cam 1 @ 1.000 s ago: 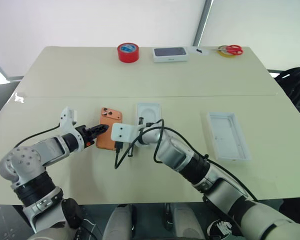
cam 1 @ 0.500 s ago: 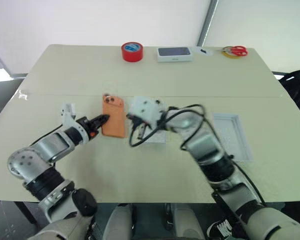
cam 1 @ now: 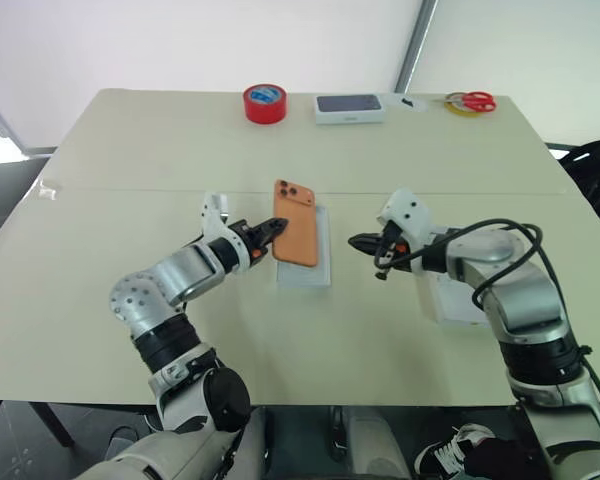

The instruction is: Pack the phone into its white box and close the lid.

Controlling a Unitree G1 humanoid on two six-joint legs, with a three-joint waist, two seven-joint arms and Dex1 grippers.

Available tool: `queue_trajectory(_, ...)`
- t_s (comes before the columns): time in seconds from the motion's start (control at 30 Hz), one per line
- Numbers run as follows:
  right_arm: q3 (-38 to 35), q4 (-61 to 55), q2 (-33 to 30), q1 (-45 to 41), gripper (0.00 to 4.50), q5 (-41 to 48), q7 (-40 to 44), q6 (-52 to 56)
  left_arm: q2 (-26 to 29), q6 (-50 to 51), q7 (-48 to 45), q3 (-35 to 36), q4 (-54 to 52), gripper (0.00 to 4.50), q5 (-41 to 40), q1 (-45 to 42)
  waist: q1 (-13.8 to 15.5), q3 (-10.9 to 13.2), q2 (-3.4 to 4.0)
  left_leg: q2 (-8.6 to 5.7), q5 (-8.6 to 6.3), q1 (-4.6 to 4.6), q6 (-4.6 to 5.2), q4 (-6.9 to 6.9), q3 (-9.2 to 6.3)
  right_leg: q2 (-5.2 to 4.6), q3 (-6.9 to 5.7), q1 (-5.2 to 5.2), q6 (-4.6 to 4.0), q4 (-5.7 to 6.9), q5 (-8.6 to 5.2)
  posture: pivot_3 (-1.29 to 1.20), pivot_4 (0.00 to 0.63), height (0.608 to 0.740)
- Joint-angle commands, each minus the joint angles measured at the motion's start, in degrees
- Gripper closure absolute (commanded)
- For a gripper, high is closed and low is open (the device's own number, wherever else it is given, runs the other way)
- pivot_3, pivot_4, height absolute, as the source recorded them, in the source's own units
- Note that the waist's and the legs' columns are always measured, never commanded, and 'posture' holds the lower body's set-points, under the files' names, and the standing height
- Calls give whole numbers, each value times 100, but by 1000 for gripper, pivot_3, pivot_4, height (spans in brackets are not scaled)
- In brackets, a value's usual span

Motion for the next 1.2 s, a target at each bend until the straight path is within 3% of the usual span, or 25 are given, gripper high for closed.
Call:
queue_trajectory(0.03,-118,-326,-123,-2,4500,111,-158,-120,59,-249,-90,-341,11,4466,13,31,7,0,0,0,0,0,0,2,0,0,0,1,0,0,0,0,150,739)
queue_trajectory(0.77,-22,-127,-430,111,4500,314,-369,-385,331,-806,-324,-1275,444,4466,182,313,16,0,0,0,-5,-9,9,18,-1,-1,1,2,0,0,0,0,150,739)
queue_trajectory(1.07,42,-161,-466,149,4500,319,-423,-393,477,-508,-163,-1146,243,388,-282,277,15,0,0,1,-6,-8,10,20,-2,-1,1,4,0,0,0,0,150,739)
queue_trajectory(1.2,81,-150,-477,133,4500,318,-442,-394,764,-323,40,-943,18,388,-867,225,-1,1,0,5,-6,-7,10,20,-3,0,1,3,1,3,0,0,150,739)
